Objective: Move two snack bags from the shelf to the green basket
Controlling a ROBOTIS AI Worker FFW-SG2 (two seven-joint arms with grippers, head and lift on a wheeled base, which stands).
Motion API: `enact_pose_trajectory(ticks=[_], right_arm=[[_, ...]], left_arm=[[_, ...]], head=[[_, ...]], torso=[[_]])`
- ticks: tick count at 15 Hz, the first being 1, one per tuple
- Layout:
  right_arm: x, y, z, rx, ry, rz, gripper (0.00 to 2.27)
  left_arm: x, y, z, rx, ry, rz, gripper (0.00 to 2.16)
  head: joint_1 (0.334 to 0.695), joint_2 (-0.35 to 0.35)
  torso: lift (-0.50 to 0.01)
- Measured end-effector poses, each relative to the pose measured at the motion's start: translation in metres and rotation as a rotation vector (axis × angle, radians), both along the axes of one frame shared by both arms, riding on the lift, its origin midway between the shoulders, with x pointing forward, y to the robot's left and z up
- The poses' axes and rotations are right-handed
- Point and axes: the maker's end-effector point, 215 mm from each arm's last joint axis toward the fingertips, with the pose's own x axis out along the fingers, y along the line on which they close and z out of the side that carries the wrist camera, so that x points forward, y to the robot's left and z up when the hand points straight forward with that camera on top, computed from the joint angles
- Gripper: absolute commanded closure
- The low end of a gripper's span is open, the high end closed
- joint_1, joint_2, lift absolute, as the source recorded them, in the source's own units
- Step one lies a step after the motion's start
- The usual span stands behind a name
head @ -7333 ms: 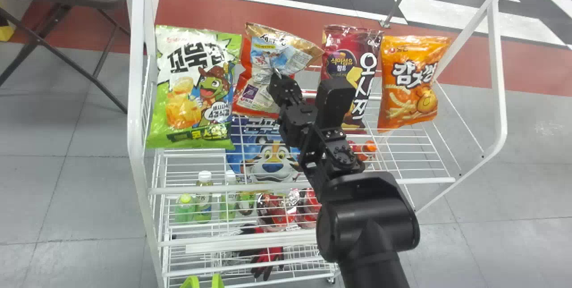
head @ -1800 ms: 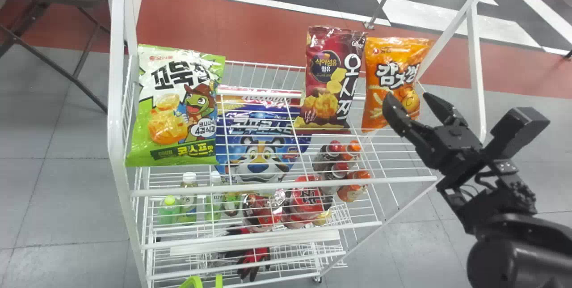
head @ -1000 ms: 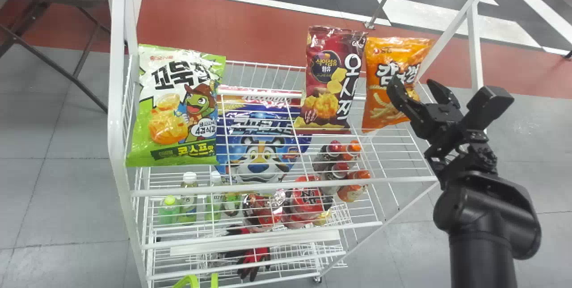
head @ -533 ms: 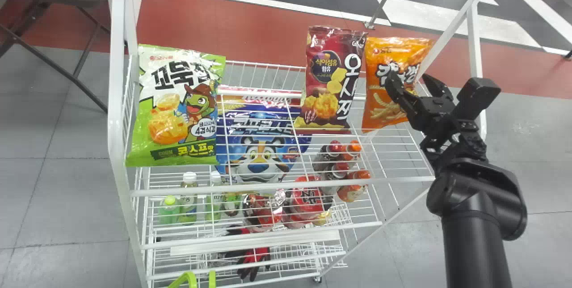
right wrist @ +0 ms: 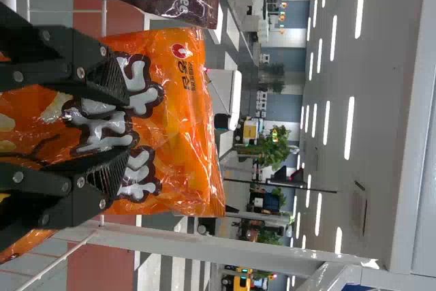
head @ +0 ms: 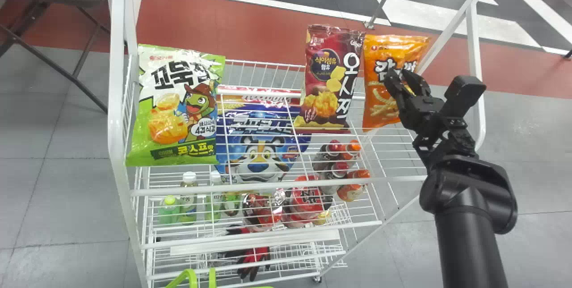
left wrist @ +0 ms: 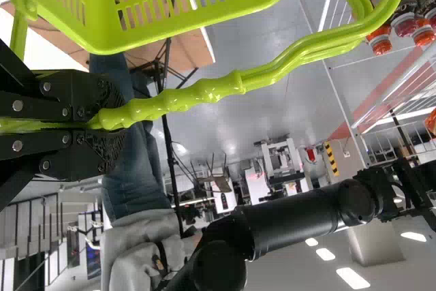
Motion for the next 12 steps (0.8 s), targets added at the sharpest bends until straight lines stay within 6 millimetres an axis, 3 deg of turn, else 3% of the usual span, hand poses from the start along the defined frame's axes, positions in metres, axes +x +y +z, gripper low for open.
enact_pose_trajectory(ticks=[6,12], right_arm=[[-0.007,-0.010,0.003,-0.018,-0.027,-0.054,2.25],[-0.038,-0.001,0.022,-0.005,-0.097,-0.054,2.25]], left_arm=[[0.000,0.001,0.000,0.000,0.000,0.002,2.12],[0.000,0.000,0.001,-0.001,-0.001,0.001,2.12]], head=[[0.695,-0.350],[0.695,-0.350]], torso=[[-0.013],[-0.013]])
